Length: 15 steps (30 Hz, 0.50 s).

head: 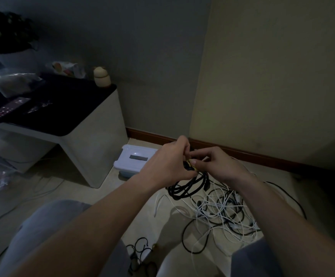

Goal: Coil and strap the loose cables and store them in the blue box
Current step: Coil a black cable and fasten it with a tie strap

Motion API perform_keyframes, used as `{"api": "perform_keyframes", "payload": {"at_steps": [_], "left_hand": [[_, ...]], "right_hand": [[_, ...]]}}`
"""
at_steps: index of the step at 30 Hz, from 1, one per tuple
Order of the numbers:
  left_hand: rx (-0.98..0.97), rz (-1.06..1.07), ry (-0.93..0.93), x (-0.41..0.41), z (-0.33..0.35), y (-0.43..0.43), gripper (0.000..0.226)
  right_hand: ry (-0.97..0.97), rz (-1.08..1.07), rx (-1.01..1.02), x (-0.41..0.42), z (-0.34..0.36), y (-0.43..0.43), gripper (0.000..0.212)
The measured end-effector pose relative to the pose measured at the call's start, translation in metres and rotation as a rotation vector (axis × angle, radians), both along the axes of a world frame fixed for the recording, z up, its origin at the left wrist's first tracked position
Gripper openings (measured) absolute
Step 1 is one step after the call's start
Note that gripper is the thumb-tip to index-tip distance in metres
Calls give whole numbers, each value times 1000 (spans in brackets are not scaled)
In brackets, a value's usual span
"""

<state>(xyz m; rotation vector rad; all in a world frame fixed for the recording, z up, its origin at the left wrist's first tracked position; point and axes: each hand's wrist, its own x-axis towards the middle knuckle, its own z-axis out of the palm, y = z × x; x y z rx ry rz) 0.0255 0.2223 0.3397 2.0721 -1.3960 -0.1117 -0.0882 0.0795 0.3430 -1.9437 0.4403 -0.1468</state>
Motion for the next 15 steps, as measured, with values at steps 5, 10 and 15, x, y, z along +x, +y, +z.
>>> {"api": "perform_keyframes", "payload": {"at_steps": [5,10,15], "left_hand": [[11,-49,-23,2,-5,-2,51],[39,-98,-62,2,-6,-3,51],[94,-165,-72,-3,-4,-2,54]], "right_hand": [[97,115,-161,-1,2,-1,25],[208,241,-307,-3,10,-4,24],[393,349,-432,-5,18,-2,24]]}}
